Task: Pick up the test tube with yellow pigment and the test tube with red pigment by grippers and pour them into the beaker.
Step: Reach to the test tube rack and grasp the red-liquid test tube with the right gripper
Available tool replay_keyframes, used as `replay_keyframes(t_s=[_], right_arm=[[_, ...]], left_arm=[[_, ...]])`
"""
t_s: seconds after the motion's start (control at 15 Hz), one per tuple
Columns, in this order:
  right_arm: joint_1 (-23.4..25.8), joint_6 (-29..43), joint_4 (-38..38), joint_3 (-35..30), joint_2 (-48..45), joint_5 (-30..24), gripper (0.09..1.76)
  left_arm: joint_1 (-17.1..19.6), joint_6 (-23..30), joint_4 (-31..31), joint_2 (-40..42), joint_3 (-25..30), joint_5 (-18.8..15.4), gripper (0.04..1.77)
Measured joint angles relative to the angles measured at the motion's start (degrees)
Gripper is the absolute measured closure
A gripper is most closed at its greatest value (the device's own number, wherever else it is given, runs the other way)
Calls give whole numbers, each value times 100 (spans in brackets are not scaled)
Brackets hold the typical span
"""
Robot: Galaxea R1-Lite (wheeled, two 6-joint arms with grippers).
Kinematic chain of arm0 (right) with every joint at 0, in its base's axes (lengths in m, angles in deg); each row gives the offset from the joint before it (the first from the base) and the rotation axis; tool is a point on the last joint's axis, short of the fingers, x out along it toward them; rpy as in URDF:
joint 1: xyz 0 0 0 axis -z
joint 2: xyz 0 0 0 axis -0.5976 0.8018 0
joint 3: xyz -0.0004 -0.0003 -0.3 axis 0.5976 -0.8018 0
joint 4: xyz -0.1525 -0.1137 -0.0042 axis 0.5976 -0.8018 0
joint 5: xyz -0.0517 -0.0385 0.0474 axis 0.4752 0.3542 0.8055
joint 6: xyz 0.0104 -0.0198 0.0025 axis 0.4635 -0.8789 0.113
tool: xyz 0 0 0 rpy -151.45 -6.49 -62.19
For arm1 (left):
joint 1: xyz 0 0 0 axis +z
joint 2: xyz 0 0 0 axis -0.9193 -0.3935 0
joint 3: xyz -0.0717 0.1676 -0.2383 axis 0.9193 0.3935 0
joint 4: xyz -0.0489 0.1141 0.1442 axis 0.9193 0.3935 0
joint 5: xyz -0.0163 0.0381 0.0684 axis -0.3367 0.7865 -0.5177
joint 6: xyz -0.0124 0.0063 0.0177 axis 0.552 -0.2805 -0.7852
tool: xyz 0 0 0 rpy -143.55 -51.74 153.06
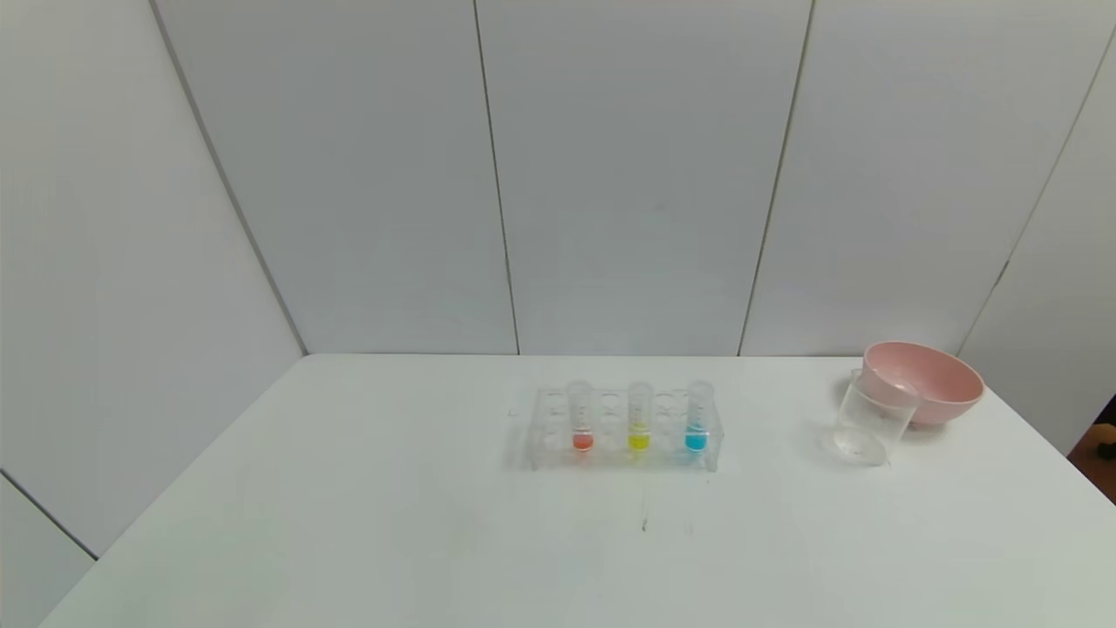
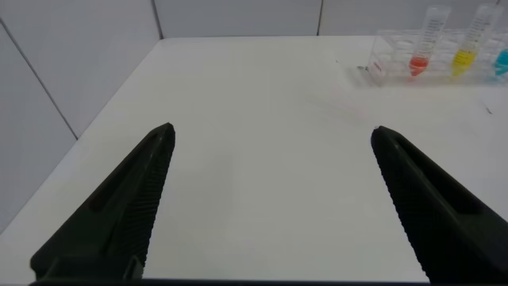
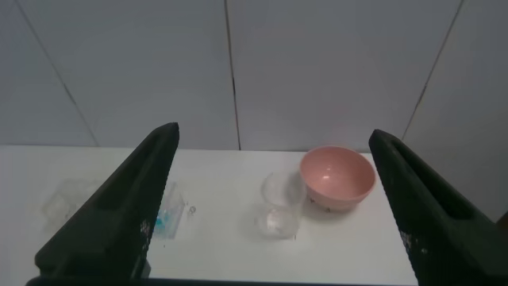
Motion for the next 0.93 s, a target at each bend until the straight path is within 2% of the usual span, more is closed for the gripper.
replay_keyframes(t_s=[0.13, 0.27, 0.53, 0.73, 0.93], right_arm=[[-766, 91, 553, 636, 1130, 931, 14], [-1742, 151, 1167, 1135, 2158, 1911, 14], [-3373, 200, 2580, 1637, 3991, 3360, 14], [-4140, 208, 3573, 1952, 5152, 4077, 14], [-4562, 382, 3855, 2276, 6009, 4244, 14]], left_arm=[[2, 0, 0, 0, 0, 0, 5], [2, 2, 0, 0, 0, 0, 5], [2, 2, 2, 0, 0, 0, 5], [2, 2, 0, 0, 0, 0, 5], [2, 2, 0, 0, 0, 0, 5]])
